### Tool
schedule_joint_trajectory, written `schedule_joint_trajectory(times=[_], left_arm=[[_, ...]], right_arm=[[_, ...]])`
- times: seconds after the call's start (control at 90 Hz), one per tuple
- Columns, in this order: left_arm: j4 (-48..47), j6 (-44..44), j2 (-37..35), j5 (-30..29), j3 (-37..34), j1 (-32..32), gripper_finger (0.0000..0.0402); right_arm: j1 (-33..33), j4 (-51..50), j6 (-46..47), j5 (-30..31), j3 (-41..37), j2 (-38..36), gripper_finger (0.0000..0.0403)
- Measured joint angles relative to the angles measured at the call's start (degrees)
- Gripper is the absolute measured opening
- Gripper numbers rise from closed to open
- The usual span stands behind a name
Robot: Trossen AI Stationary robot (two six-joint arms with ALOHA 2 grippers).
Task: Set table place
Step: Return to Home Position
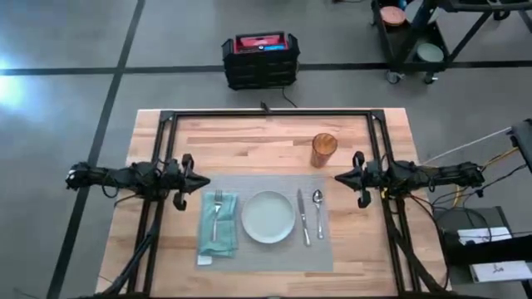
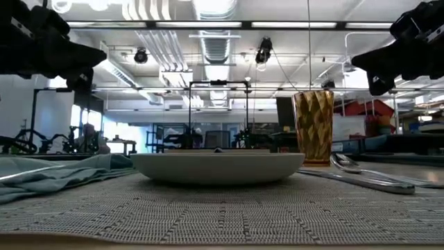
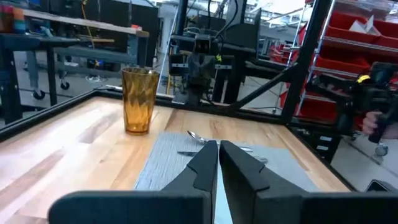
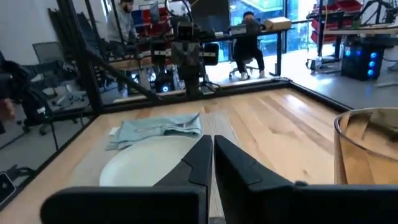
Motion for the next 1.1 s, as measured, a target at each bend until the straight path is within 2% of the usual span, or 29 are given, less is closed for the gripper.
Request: schedule_joint_trajectory(times=[1.1], left_arm=[[0.07, -0.1, 10.4, -0.26, 0.36, 0.0, 0.0005]], right_arm=[[0.0, 0.02, 0.5, 0.0, -0.02, -0.04, 0.0002]])
